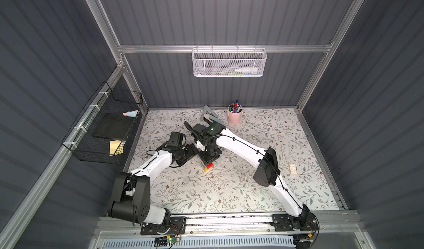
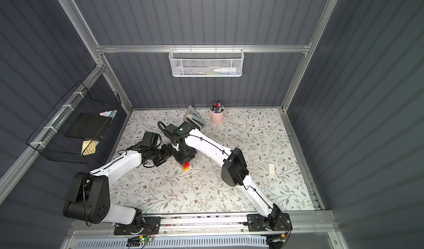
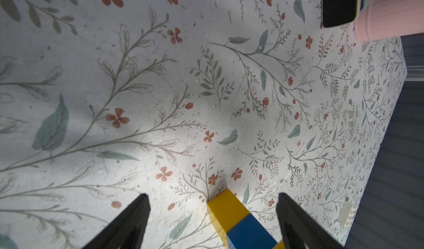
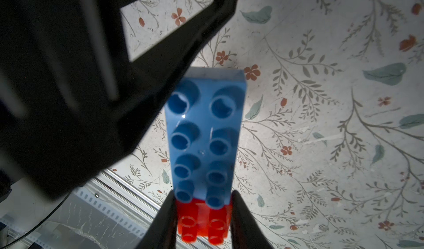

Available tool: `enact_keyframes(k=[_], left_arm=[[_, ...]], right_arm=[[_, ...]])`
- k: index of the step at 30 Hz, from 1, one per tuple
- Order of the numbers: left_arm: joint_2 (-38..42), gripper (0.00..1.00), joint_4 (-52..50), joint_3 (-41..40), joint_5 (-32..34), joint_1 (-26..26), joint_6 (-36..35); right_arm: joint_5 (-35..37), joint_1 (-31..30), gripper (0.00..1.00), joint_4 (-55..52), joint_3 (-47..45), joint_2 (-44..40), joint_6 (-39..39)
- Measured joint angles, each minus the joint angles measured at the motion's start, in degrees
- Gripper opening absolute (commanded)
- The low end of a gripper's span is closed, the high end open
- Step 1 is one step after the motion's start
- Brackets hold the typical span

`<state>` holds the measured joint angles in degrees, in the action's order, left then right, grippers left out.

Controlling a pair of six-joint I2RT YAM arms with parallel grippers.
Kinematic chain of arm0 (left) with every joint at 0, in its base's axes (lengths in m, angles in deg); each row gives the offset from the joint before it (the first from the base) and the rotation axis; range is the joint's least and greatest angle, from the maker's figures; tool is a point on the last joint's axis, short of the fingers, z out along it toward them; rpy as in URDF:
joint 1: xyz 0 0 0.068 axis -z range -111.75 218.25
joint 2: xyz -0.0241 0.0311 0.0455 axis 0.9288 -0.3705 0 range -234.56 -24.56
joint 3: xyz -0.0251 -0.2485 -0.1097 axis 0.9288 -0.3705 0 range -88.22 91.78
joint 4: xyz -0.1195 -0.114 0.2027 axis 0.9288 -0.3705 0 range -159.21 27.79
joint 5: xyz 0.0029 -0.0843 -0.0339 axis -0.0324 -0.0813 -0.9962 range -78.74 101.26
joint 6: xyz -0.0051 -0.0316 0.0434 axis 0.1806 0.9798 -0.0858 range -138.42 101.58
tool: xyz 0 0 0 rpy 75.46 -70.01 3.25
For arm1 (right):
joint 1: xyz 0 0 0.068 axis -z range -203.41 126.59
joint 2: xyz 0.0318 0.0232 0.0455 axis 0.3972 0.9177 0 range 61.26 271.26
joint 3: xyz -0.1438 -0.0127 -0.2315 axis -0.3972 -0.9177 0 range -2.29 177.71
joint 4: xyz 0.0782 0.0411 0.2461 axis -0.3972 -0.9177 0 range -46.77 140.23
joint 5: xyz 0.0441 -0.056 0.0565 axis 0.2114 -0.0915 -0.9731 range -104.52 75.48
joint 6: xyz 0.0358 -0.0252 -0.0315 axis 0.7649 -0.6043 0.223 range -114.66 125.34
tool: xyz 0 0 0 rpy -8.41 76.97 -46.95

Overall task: Assemble a spoon with lego
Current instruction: Assemble the lego brick with the lego brick.

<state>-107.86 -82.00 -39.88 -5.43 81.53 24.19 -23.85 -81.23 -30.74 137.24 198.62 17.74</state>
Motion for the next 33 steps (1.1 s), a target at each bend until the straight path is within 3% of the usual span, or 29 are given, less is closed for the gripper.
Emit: enact_keyframes(k=[17, 22, 33], left_arm=[[-1.1, 0.89, 1.4, -0.2, -0.1, -0.3, 0.4], [-2.7, 0.89, -1.5, 0.0, -2.1, 0.6, -0.1], [-3.1, 0.9, -2.7, -0.1, -2.5, 0.7, 0.0]], right_arm=[[0.4, 0.0, 0.41, 0.8, 0.0, 0.0, -0.3], [0.6, 0.0, 0.47, 7.4, -0.5, 0.0, -0.7], [-0.9, 0.6, 0.53, 9.4, -0.5, 0.0, -0.3]])
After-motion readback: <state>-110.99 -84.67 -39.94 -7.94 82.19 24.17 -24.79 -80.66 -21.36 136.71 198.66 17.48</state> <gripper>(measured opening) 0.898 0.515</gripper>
